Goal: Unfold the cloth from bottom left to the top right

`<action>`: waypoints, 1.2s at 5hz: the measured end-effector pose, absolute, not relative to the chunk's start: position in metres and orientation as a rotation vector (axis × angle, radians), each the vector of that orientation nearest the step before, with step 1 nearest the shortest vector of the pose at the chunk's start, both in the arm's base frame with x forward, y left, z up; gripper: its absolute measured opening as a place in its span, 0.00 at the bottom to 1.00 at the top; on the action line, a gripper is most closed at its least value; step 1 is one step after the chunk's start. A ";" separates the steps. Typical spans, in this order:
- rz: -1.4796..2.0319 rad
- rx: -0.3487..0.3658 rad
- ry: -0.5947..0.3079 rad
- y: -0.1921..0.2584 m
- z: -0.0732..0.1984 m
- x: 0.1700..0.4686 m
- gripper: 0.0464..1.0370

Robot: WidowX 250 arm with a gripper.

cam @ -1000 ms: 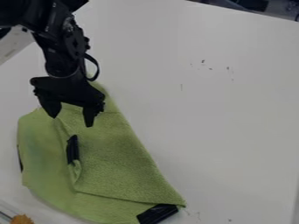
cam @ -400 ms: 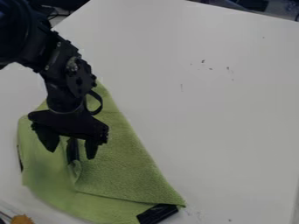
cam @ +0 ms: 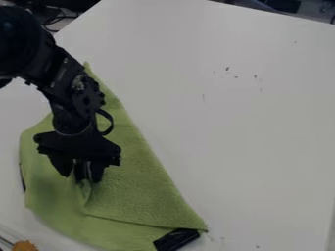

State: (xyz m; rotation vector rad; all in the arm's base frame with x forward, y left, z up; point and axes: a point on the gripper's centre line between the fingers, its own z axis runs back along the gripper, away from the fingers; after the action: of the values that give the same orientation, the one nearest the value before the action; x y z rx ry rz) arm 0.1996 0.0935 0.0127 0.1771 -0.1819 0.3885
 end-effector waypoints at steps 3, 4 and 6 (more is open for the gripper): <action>0.349 0.201 -0.179 0.095 0.026 0.221 0.03; 0.371 0.200 -0.220 0.079 0.055 0.244 0.03; 0.423 0.091 -0.350 0.020 0.072 0.290 0.03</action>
State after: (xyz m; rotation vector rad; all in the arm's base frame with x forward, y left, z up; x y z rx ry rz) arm 0.2897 0.0203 0.0720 0.0910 -0.3502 0.4225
